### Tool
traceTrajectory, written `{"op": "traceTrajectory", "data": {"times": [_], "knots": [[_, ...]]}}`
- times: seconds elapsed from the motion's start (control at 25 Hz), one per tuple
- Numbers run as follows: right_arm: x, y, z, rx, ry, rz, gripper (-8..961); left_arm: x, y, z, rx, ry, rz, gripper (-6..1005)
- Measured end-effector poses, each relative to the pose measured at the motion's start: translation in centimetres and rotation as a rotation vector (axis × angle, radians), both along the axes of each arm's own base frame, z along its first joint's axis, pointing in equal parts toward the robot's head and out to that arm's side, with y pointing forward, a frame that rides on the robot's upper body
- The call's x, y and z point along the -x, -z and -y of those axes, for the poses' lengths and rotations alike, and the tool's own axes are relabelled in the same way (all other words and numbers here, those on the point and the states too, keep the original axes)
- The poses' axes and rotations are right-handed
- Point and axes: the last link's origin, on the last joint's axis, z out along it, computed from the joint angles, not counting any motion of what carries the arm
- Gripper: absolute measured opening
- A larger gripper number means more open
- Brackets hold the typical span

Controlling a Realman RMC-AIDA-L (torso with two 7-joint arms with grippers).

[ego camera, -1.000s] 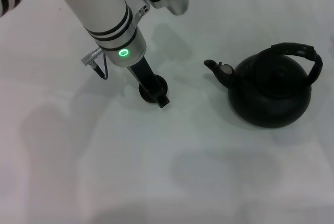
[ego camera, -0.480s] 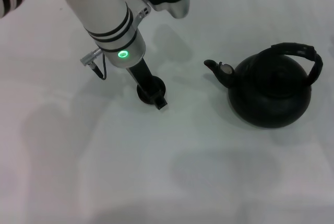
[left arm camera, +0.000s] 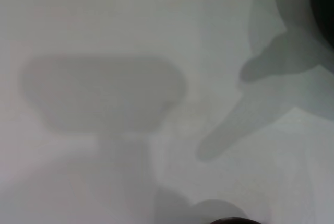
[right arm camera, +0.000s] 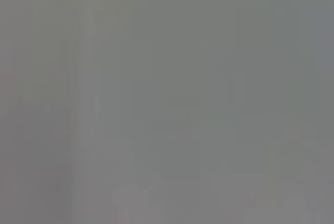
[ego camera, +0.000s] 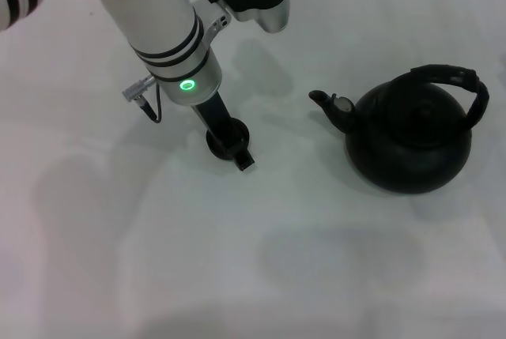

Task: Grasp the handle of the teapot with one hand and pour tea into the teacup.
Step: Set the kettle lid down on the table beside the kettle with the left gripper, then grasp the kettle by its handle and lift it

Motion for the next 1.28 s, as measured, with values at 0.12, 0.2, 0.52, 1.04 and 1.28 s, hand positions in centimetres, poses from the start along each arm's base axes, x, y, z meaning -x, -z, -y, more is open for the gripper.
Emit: {"op": "traceTrajectory", "data": {"times": [0.12, 0.2, 0.52, 1.04, 1.28], "knots": [[0.0, 0.0, 0.0, 0.000, 0.000, 0.000, 884, -0.2, -0.1, 0.0, -0.002, 0.004, 0.008, 834], [0.0, 0.0, 0.0, 0.000, 0.001, 0.000, 884, -0.3, -0.2, 0.0, -0.003, 0.008, 0.016, 844], [-0.1, -0.1, 0.0, -0.005, 0.002, 0.000, 885, 0.4, -1.3, 0.2, -0.024, 0.004, 0.002, 873], [0.1, -0.6, 0.3, -0.027, -0.023, 0.007, 885, 0.3, -3.6, 3.0, -0.002, -0.012, 0.034, 870], [-0.1, -1.1, 1.4, -0.047, -0.041, 0.012, 885, 0.8, -6.1, 5.4, -0.012, -0.020, 0.121, 868]]}}
